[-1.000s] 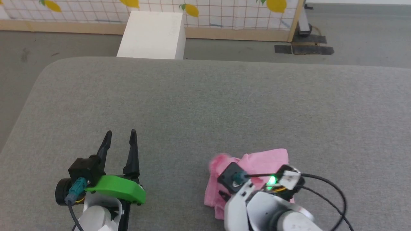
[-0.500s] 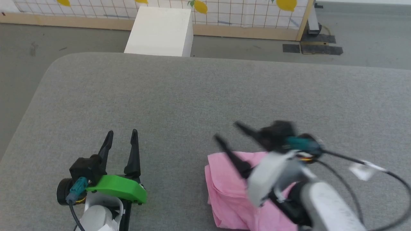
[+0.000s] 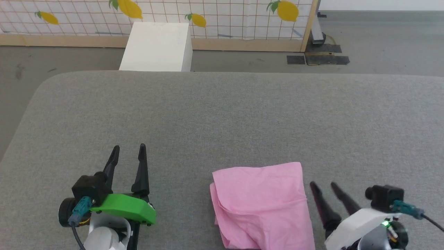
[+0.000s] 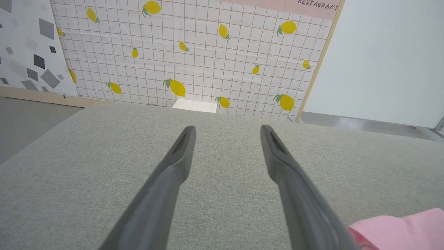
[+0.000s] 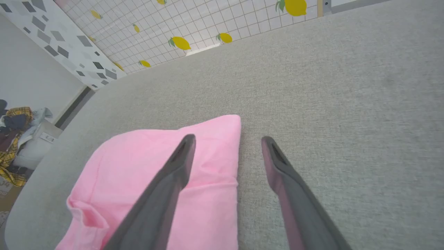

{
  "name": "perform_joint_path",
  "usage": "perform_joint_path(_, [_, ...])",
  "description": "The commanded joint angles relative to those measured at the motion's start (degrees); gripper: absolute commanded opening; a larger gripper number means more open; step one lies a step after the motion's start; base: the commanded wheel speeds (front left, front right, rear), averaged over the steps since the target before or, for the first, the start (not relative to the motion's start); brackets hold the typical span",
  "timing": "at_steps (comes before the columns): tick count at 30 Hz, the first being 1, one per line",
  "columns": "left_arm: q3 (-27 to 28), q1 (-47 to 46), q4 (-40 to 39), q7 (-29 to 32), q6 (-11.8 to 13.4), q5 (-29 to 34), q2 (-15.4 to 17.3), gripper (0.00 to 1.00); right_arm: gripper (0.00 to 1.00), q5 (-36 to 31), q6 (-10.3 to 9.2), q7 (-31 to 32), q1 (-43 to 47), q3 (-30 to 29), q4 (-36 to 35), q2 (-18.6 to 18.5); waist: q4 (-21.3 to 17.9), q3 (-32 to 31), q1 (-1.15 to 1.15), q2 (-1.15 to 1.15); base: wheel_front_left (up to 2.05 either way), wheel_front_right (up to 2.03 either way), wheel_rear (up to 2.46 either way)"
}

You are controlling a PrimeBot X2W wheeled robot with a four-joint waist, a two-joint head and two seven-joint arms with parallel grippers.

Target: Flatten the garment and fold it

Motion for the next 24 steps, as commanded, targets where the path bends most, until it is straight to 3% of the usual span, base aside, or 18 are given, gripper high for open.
perform_joint_path(1, [0.14,0.33,-0.22,-0.22,-0.35,0.98,-0.26,1.00,1.00,1.34,-0.06,0.83,0.14,0.59,1.22,0.09,0.06,0.18,0.00,0.00,0.00,0.00,0.00])
perform_joint_path(7, [0.04,-0.35,-0.21,-0.22,-0.69,1.39,-0.61,1.00,1.00,4.35,-0.06,5.47,-1.65,2.51,7.61,0.09,0.85,1.00,0.00,0.00,0.00,0.00,0.00])
perform_joint_path(13, [0.19,-0.54,-0.01,-0.22,-0.81,1.91,-1.00,1.00,1.00,2.65,-0.06,11.85,-4.16,3.02,11.72,0.09,1.48,1.46,0.00,0.00,0.00,0.00,0.00])
perform_joint_path(14, [0.27,-0.51,-0.01,-0.22,-0.82,1.96,-1.09,1.00,0.48,2.45,-0.06,13.04,-4.43,3.22,12.03,0.09,1.52,1.49,0.00,0.00,0.00,0.00,0.00])
perform_joint_path(15, [0.34,-0.49,-0.02,-0.22,-0.83,1.99,-1.17,1.00,0.37,2.27,-0.06,13.74,-4.64,3.54,11.98,0.09,1.53,1.52,0.00,0.00,0.00,0.00,0.00])
perform_joint_path(16, [0.43,-0.46,-0.04,-0.22,-0.83,2.04,-1.26,1.00,0.04,1.96,-0.06,14.40,-4.84,3.89,11.72,0.09,1.50,1.56,0.00,0.00,0.00,0.00,0.00])
perform_joint_path(19, [1.03,-0.19,-0.39,-0.22,-0.64,2.13,-1.39,1.00,0.00,-2.74,-0.06,15.19,-5.94,4.78,9.66,0.09,0.77,1.73,0.00,0.00,0.00,0.00,0.00])
perform_joint_path(24, [2.22,0.49,-1.60,-0.22,-0.39,2.51,-1.36,1.00,0.00,-18.17,-0.06,17.51,-10.10,8.28,3.86,0.05,-2.19,2.32,0.00,0.00,0.00,0.00,0.00])
